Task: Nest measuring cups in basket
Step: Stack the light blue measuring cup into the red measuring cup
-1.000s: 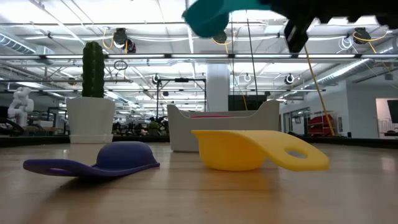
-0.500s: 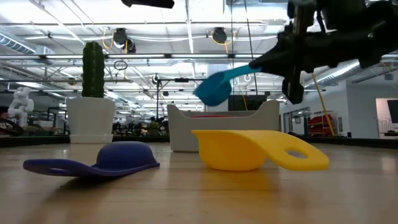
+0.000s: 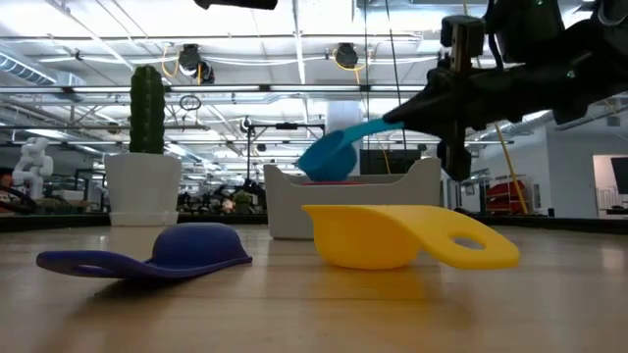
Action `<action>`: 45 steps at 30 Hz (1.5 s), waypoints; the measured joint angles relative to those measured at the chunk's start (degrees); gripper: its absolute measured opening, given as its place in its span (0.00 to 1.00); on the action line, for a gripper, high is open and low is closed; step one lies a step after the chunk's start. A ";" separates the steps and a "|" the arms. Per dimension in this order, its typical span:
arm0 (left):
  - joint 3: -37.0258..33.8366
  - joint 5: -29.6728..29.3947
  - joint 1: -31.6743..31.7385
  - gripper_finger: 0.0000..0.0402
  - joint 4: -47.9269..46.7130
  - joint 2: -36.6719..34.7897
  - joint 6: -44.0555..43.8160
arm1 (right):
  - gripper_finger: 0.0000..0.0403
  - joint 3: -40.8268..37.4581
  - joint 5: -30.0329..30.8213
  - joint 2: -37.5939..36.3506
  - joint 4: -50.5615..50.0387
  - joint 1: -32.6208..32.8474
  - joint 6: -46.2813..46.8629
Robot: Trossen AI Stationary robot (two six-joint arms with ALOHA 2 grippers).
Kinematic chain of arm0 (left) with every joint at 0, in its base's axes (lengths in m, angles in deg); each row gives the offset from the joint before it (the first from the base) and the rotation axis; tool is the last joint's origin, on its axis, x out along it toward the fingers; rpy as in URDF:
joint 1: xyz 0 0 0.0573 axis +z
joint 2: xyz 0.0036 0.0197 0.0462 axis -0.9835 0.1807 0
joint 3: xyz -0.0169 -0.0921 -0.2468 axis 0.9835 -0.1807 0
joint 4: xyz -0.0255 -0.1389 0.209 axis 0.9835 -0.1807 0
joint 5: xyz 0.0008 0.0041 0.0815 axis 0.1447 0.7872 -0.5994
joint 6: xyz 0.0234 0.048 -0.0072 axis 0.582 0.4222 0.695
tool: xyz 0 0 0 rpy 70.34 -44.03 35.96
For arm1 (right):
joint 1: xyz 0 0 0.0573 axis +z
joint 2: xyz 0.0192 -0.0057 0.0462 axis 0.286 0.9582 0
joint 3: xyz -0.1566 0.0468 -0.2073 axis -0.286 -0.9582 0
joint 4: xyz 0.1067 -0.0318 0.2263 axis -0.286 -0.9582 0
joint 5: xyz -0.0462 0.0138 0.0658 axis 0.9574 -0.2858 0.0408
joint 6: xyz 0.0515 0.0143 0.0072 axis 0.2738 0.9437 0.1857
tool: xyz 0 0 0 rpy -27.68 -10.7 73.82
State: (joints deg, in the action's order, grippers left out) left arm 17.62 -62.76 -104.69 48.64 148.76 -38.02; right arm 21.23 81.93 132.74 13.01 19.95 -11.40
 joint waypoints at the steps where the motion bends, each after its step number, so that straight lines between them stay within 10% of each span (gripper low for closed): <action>1: 0.00 0.00 0.00 0.52 0.19 0.00 0.05 | 0.00 0.00 0.04 0.93 0.38 0.12 0.51; 45: 0.00 1.64 0.00 0.52 1.89 0.00 1.10 | 0.21 0.06 10.85 4.44 -1.25 0.46 -10.92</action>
State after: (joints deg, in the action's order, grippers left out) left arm 17.62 -61.12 -104.69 50.53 148.76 -36.93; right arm 21.29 92.78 137.17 11.77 20.41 -22.33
